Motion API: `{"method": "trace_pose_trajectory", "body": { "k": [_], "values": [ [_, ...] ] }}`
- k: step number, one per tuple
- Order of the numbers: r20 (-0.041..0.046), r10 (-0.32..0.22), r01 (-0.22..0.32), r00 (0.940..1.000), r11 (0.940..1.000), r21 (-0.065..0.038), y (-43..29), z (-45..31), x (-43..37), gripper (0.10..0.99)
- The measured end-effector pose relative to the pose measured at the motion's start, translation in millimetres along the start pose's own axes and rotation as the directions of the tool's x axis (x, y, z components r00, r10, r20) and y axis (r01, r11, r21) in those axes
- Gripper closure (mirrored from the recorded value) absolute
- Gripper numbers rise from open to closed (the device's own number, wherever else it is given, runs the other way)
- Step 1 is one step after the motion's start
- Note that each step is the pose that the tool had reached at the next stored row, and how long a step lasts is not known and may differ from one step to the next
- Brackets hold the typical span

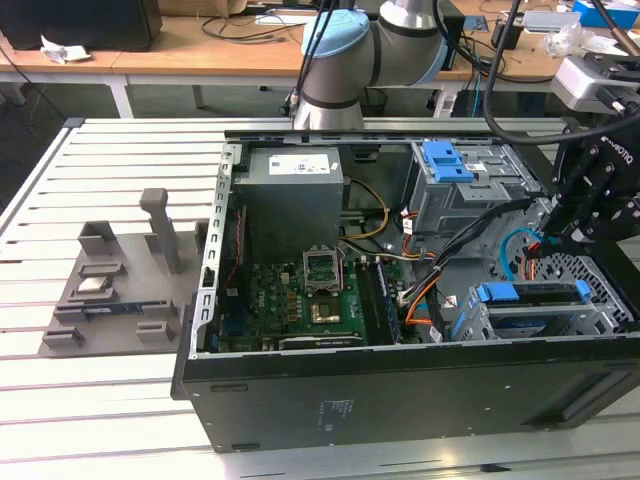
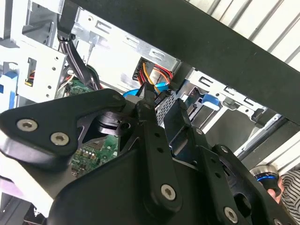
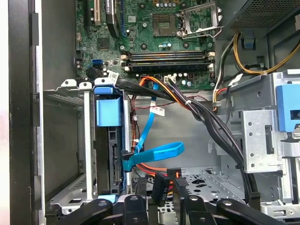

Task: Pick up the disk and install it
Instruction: 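Insert the first disk wire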

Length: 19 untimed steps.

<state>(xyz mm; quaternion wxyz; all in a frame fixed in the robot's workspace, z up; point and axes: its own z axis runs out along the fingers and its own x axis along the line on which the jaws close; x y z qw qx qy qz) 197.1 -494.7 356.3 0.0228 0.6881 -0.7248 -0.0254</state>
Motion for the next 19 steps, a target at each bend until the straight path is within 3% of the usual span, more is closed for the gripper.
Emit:
{"method": "trace_pose_trajectory", "body": {
  "k": [2,4,6,13,19],
  "values": [
    [-0.0008,0.0,0.0,1.0,1.0,0.0,0.0,0.0,0.0,0.741],
    [-0.0014,0.0,0.0,1.0,1.0,0.0,0.0,0.0,0.0,0.871],
    [-0.0022,0.0,0.0,1.0,1.0,0.0,0.0,0.0,0.0,0.918],
    [-0.0044,0.0,0.0,1.0,1.0,0.0,0.0,0.0,1.0,0.918],
    [-0.0048,-0.004,0.004,1.0,1.0,0.0,1.8,0.1,17.6,0.918]
  ]
}}
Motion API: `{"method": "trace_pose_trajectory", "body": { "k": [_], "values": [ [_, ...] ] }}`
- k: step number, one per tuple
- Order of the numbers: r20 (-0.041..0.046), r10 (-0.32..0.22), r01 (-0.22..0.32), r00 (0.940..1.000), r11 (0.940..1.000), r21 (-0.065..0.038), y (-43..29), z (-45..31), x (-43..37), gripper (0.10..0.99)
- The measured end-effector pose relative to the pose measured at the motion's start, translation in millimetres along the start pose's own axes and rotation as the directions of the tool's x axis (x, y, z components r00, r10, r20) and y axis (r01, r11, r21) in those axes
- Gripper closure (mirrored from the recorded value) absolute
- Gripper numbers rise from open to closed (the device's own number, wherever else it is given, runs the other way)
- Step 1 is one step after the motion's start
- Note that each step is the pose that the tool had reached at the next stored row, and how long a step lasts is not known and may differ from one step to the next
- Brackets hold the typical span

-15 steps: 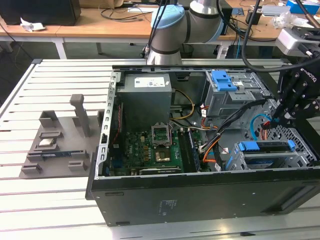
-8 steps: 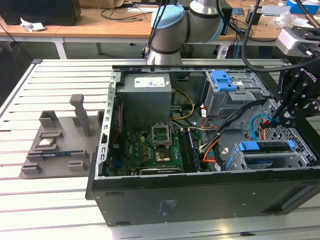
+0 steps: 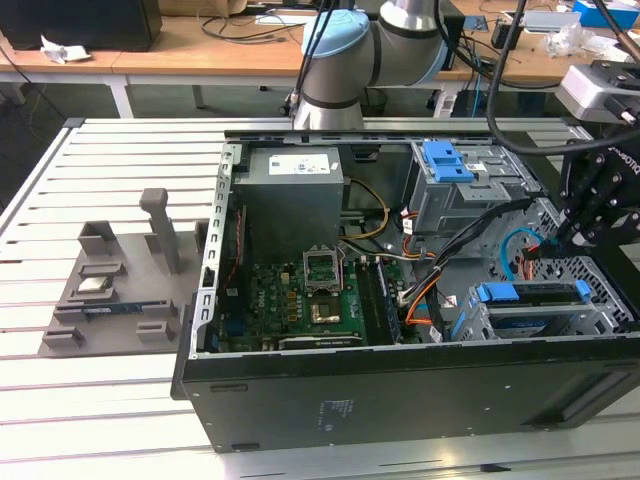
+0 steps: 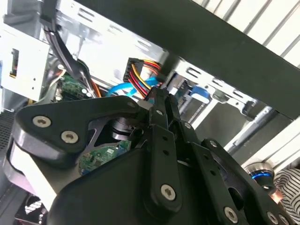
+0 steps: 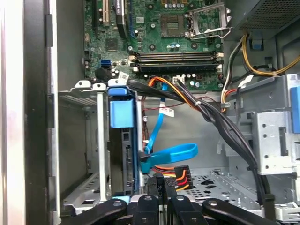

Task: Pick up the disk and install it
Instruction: 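Insert the first disk wire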

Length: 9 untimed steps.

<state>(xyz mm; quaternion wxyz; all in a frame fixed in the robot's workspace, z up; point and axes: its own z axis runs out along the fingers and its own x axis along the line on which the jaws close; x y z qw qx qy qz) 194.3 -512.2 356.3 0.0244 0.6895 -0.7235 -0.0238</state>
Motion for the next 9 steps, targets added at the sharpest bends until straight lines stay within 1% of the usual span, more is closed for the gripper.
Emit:
{"method": "trace_pose_trajectory", "body": {
  "k": [1,3,5,6,9],
  "values": [
    [-0.0001,0.0,0.0,1.0,1.0,0.0,0.3,0.0,2.6,0.918],
    [-0.0002,-0.002,0.002,1.0,1.0,0.0,0.9,0.4,13.4,0.918],
    [-0.0003,-0.004,0.004,1.0,1.0,0.0,1.1,1.5,18.8,0.918],
    [-0.0002,-0.005,0.005,1.0,1.0,0.0,2.0,3.8,21.7,0.918],
    [-0.0004,-0.007,0.007,1.0,1.0,0.0,5.0,6.6,22.0,0.918]
  ]
}}
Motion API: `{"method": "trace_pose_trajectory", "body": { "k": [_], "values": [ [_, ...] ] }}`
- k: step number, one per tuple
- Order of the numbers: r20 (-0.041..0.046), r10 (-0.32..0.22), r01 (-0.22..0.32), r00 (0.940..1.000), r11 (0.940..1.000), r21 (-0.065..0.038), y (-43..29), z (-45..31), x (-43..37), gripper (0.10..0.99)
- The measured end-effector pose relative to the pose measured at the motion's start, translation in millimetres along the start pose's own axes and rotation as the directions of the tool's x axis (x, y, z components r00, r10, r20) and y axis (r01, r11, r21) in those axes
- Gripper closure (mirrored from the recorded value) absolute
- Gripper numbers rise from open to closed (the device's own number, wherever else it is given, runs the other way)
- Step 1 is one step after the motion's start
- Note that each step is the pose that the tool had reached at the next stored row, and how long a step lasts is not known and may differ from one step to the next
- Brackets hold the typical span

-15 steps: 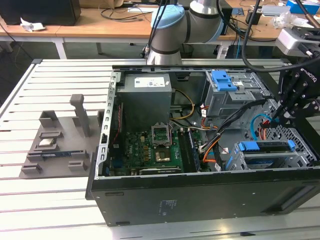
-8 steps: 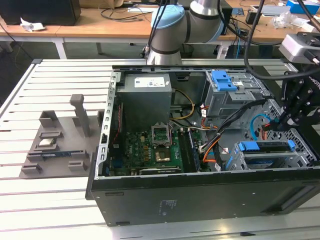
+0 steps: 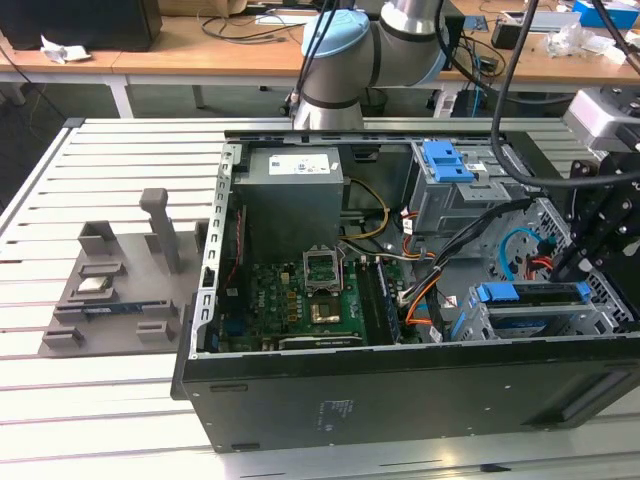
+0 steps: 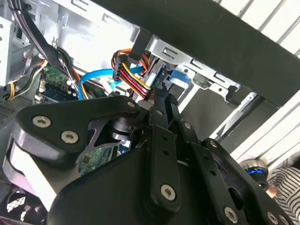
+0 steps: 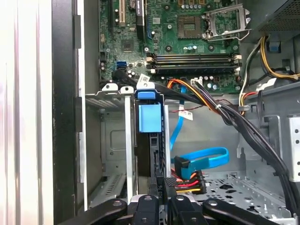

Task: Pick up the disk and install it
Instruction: 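Insert the first disk wire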

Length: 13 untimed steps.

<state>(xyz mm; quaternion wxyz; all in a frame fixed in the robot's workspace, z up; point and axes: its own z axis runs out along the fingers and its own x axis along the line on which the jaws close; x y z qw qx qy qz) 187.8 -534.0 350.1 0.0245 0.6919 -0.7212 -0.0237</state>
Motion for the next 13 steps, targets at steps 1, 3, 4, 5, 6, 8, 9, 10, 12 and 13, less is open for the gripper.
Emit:
{"method": "trace_pose_trajectory", "body": {
  "k": [1,3,4,5,6,8,9,10,12,13],
  "values": [
    [0.0001,-0.001,0.001,1.0,1.0,0.0,0.8,0.8,0.0,0.918],
    [-0.0002,-0.003,0.003,1.0,1.0,0.0,1.0,2.3,0.0,0.918],
    [-0.0003,-0.004,0.004,1.0,1.0,0.0,0.9,4.2,0.0,0.918],
    [-0.0004,-0.004,0.004,1.0,1.0,0.0,0.8,5.1,0.0,0.918],
    [-0.0004,-0.005,0.005,1.0,1.0,0.0,0.8,5.7,0.0,0.918],
    [-0.0005,-0.005,0.005,1.0,1.0,0.0,0.7,7.2,0.0,0.918],
    [-0.0007,-0.005,0.005,1.0,1.0,0.0,0.7,7.9,0.1,0.918],
    [-0.0009,-0.005,0.005,1.0,1.0,0.0,0.6,8.3,0.0,0.918],
    [-0.0009,-0.006,0.006,1.0,1.0,0.0,0.6,9.4,0.0,0.918],
    [-0.0009,-0.006,0.006,1.0,1.0,0.0,0.5,9.9,0.0,0.918]
  ]
}}
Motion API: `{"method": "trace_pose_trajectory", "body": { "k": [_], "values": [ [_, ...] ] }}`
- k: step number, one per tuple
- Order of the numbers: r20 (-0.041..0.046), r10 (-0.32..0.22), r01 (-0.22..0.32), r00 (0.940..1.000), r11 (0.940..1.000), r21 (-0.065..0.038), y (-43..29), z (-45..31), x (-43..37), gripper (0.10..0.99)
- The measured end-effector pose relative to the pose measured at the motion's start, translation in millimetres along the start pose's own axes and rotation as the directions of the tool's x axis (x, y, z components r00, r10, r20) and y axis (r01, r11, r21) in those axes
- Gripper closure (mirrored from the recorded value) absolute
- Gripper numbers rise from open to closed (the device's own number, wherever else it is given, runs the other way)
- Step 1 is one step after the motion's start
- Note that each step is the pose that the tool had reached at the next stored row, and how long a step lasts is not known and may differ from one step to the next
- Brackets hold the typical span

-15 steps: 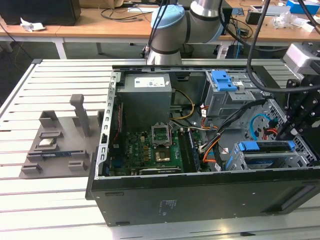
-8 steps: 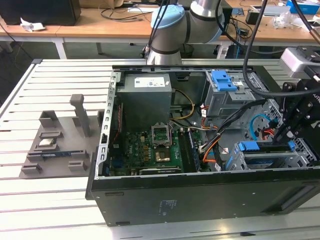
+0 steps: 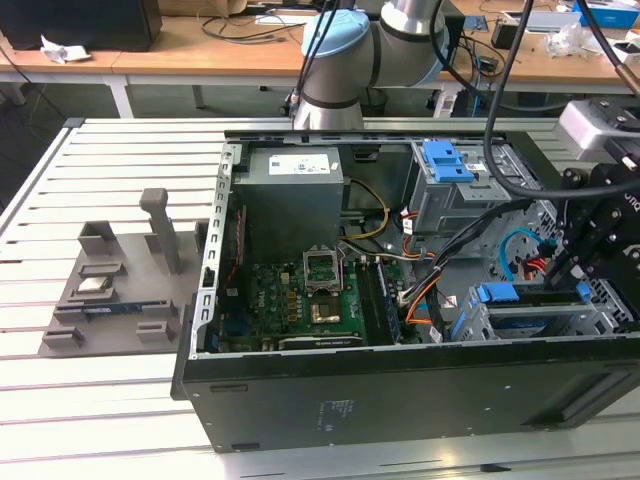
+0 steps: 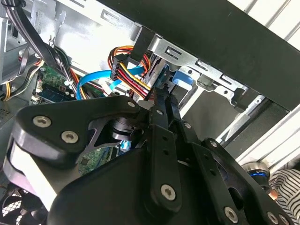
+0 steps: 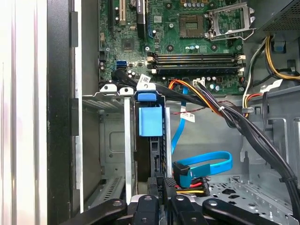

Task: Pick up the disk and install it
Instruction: 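Insert the first disk wire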

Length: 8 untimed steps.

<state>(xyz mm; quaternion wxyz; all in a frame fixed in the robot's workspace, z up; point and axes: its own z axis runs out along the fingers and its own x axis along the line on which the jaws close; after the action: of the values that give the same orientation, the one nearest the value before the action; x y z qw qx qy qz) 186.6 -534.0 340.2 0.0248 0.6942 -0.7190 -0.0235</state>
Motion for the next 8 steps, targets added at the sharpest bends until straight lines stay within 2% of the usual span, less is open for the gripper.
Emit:
{"method": "trace_pose_trajectory", "body": {
  "k": [4,5,8],
  "values": [
    [0.0001,-0.001,0.001,1.0,1.0,0.0,-0.1,0.7,0.0,0.918],
    [0.0026,-0.001,0.001,1.0,1.0,0.0,-0.6,1.9,0.0,0.918],
    [0.0,-0.001,0.001,1.0,1.0,0.0,-1.2,0.9,-0.4,0.918]
  ]
}}
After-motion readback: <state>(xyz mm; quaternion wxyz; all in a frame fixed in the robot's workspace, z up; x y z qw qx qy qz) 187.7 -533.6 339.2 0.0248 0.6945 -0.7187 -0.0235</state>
